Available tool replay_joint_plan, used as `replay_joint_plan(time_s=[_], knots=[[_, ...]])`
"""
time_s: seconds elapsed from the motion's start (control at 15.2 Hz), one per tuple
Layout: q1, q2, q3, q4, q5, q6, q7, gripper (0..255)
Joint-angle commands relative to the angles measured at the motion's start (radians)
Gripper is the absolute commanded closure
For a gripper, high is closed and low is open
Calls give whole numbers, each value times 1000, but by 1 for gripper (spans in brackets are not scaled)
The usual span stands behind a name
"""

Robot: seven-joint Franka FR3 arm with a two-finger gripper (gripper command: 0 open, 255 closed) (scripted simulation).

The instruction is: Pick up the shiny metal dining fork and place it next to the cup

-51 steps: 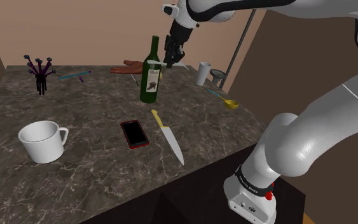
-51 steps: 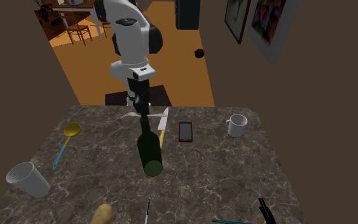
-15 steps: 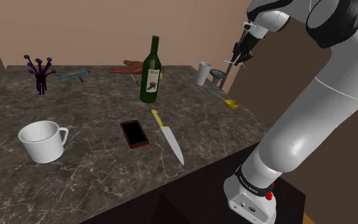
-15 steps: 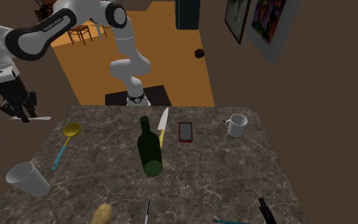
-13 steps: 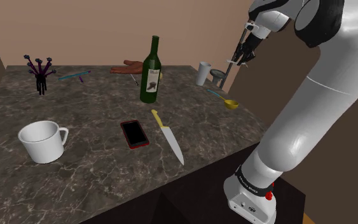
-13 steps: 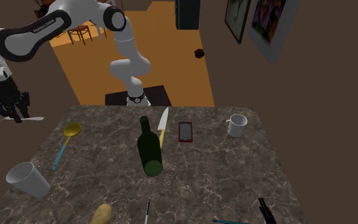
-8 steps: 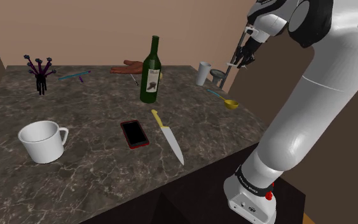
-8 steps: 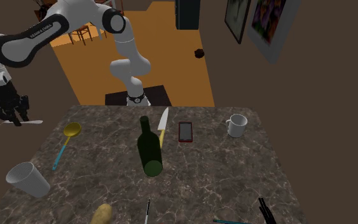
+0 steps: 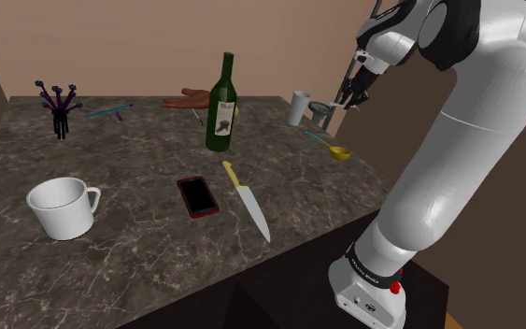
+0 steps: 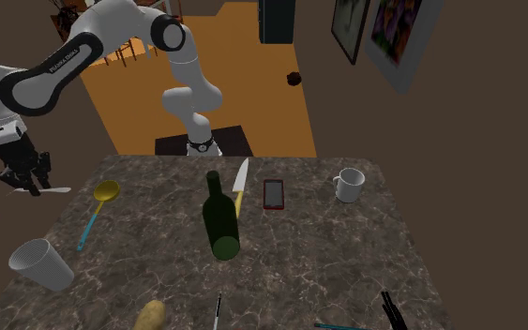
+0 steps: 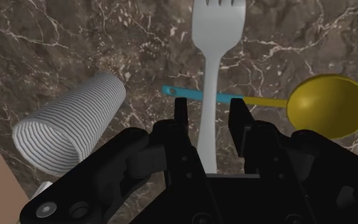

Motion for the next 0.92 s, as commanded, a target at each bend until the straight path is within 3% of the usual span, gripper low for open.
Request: replay_joint_plan(time_s=[0.0, 0.86], knots=[[-3, 11, 2, -20, 14, 25, -14, 255], [-30, 98, 30, -113, 123, 159, -108, 255]])
